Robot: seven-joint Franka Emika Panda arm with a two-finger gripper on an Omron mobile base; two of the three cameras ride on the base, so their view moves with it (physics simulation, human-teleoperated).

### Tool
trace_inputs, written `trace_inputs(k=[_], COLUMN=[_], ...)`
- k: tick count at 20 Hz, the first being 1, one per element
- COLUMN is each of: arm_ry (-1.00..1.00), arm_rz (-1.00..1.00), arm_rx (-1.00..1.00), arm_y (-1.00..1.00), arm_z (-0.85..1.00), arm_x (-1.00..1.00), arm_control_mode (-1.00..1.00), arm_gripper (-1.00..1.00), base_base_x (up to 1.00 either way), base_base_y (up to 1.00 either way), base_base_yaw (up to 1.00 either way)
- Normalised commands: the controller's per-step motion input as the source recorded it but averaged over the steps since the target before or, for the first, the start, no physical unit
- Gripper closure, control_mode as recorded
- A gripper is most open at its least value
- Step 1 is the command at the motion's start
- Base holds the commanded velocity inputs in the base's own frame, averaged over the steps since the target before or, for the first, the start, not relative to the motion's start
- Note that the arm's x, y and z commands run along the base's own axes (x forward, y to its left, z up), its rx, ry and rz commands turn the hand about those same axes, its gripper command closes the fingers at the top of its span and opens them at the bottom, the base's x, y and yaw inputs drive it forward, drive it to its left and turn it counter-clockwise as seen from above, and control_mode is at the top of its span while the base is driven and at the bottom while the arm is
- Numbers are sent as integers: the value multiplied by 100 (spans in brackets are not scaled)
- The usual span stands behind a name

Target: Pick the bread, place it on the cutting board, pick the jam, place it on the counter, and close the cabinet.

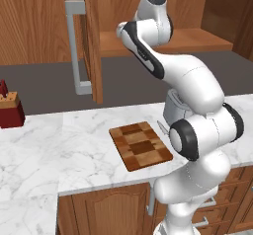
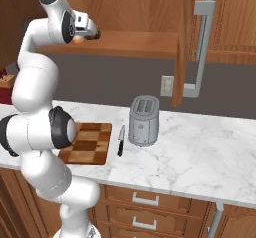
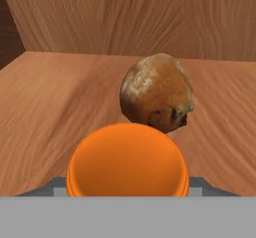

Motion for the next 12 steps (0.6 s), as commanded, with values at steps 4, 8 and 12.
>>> trace_inputs(k=[4, 8, 12], arm_ry=[0, 0, 0], arm_rz=[0, 0, 0], arm_rx=[0, 0, 0], arm_y=[-12, -20, -19], arm_z=[0, 0, 0], arm_x=[-31, -55, -51], arm_control_mode=[-100, -100, -100], arm_gripper=[100, 100, 100], base_base_x=[0, 0, 0], base_base_y=[0, 0, 0], base_base_yaw=[0, 0, 0])
